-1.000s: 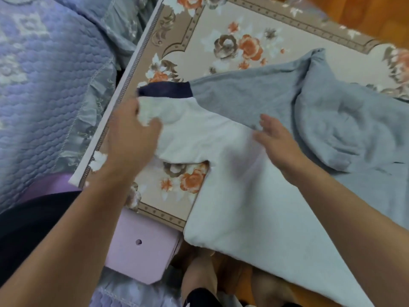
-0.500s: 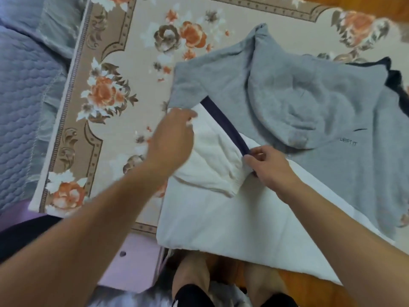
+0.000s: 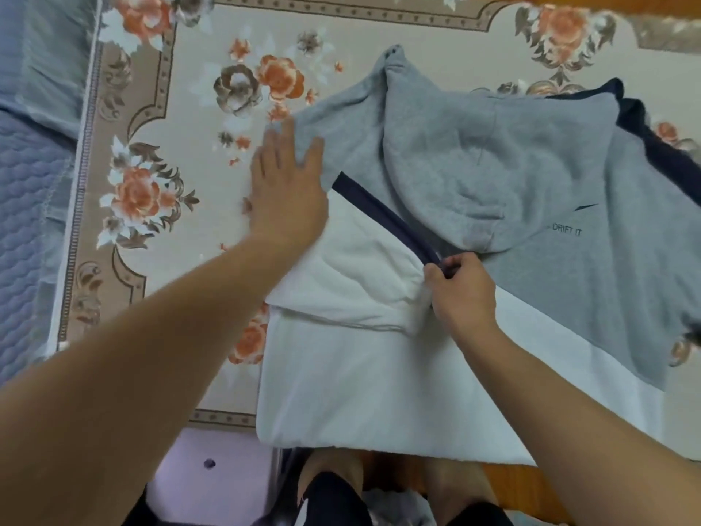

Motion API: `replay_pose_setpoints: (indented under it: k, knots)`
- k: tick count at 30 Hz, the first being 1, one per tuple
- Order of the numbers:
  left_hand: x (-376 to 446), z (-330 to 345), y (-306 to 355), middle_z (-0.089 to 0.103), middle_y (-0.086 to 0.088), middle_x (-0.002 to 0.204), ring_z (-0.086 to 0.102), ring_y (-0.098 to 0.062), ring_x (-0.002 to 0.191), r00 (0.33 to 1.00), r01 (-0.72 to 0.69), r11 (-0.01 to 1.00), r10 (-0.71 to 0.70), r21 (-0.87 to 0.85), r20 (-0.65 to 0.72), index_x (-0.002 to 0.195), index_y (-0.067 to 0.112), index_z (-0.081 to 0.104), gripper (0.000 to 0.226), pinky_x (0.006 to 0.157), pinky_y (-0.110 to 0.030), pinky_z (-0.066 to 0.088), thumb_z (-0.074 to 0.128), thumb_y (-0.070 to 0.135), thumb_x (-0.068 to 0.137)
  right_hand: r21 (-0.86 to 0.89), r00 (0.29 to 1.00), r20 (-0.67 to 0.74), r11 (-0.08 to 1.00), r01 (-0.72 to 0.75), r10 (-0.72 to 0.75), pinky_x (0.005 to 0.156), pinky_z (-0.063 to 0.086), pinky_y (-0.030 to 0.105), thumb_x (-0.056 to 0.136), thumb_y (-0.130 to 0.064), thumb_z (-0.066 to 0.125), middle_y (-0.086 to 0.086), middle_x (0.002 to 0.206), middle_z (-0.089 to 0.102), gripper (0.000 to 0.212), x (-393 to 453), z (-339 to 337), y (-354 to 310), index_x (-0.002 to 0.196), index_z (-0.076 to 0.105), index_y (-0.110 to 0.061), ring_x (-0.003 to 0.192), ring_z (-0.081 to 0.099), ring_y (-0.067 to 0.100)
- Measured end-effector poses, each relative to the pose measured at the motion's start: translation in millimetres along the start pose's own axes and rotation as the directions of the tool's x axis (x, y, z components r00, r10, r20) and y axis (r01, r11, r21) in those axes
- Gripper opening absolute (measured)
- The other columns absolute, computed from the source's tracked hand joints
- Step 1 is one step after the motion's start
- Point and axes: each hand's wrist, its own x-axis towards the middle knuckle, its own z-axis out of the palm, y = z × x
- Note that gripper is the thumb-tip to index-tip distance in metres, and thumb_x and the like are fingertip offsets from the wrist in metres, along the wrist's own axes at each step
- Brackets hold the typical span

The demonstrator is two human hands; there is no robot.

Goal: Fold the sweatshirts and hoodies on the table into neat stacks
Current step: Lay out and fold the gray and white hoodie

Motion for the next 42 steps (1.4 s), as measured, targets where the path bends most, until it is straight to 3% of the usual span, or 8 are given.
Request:
replay_pose_setpoints:
  k: [4, 7, 11, 16, 21, 26, 36, 42]
  knots:
    - [-66.8, 32.2, 35.0, 0.007, -0.016, 0.170, 0.005, -0.040, 0.156, 0.984, -0.159, 0.985, 0.163, -0.059, 0.067, 0.163, 0.020, 0.020, 0.068, 0.126, -0.056, 0.009, 0.041, 0.046, 0.104, -0.253, 0.913, -0.240, 0.929, 0.270, -0.331, 0.075, 0.044, 0.041, 0.091, -0.018, 0.063, 0.012, 0.110, 0.053, 0.017, -22.6, 6.6, 1.5, 0.103, 0.053, -0.012, 0.092, 0.054, 0.033]
    - [-81.1, 61.5, 35.3, 0.006, -0.011, 0.171, 0.003, -0.037, 0.157, 0.984, -0.157, 0.986, 0.161, -0.052, 0.077, 0.163, 0.033, 0.017, 0.064, 0.123, -0.062, 0.010, 0.030, 0.056, 0.105, -0.551, 0.655, 0.099, 0.507, 0.663, -0.749, 0.102, 0.039, 0.048, 0.094, -0.023, 0.058, 0.018, 0.137, 0.051, 0.040, -29.7, 22.3, 25.4, 0.131, 0.057, -0.008, 0.124, 0.046, 0.039]
    - [-78.4, 69.2, 35.0, 0.002, -0.009, 0.172, -0.001, -0.036, 0.158, 0.983, -0.166, 0.986, 0.167, -0.017, 0.071, 0.163, 0.038, 0.011, 0.066, 0.122, -0.065, 0.004, 0.025, 0.062, 0.104, -0.677, 0.804, 0.246, 0.498, 0.542, -0.541, 0.119, 0.018, 0.062, 0.102, -0.046, 0.033, 0.010, 0.168, 0.013, 0.062, -14.4, 32.9, 46.2, 0.159, 0.025, -0.023, 0.148, 0.017, 0.043]
    - [-77.4, 61.8, 38.3, 0.001, -0.009, 0.172, -0.002, -0.037, 0.157, 0.982, -0.149, 0.988, 0.151, -0.027, 0.116, 0.162, 0.041, 0.009, 0.066, 0.121, -0.066, 0.003, 0.025, 0.063, 0.102, -0.583, 0.792, 0.341, 0.547, 0.600, -0.506, 0.120, 0.019, 0.060, 0.098, -0.047, 0.032, 0.009, 0.168, 0.016, 0.063, -12.5, 18.8, 38.0, 0.157, 0.031, -0.024, 0.149, 0.018, 0.042]
    - [-84.1, 22.9, 90.4, 0.006, -0.018, 0.169, 0.004, -0.042, 0.155, 0.967, 0.074, 0.993, -0.050, -0.089, 0.249, 0.161, 0.032, 0.022, 0.070, 0.124, -0.059, 0.008, 0.053, 0.034, 0.097, -0.257, 0.822, 0.011, 0.793, 0.552, -0.569, 0.114, 0.035, 0.040, 0.095, -0.013, 0.055, 0.015, 0.146, 0.044, 0.045, -9.0, -40.4, 53.8, 0.140, 0.052, -0.008, 0.133, 0.041, 0.031]
    - [-145.7, 19.8, 185.0, 0.051, -0.018, 0.141, 0.041, -0.034, 0.129, 0.993, -0.105, 0.948, 0.114, -0.302, 0.013, 0.134, 0.013, 0.058, 0.057, 0.108, -0.052, 0.040, 0.069, 0.011, 0.078, -0.095, 0.929, -0.223, 0.955, 0.280, -0.294, 0.101, 0.044, 0.045, 0.094, -0.007, 0.055, 0.015, 0.129, 0.048, 0.035, 19.3, -128.5, 128.1, 0.130, 0.055, -0.007, 0.117, 0.052, 0.032]
    - [-180.8, 70.2, 421.0, 0.035, -0.022, 0.159, 0.037, -0.046, 0.141, 0.916, -0.322, 0.918, 0.364, -0.232, 0.169, 0.153, 0.020, 0.045, 0.070, 0.115, -0.053, 0.038, 0.053, 0.020, 0.083, 0.002, 0.851, -0.519, 0.996, -0.084, 0.073, 0.101, 0.032, 0.036, 0.095, -0.022, 0.054, 0.021, 0.131, 0.047, 0.038, 90.2, -339.9, 295.6, 0.128, 0.054, -0.003, 0.121, 0.045, 0.029]
    - [-168.0, 73.6, 479.2, 0.019, -0.015, 0.168, 0.018, -0.045, 0.152, 0.865, -0.296, 0.950, 0.312, -0.102, 0.394, 0.161, 0.030, 0.026, 0.071, 0.121, -0.056, 0.023, 0.053, 0.035, 0.095, -0.020, 0.933, -0.276, 0.969, -0.245, 0.230, 0.107, 0.039, 0.045, 0.079, -0.049, 0.072, 0.023, 0.139, 0.049, 0.077, 144.8, -368.2, 329.1, 0.136, 0.050, -0.004, 0.130, 0.044, 0.040]
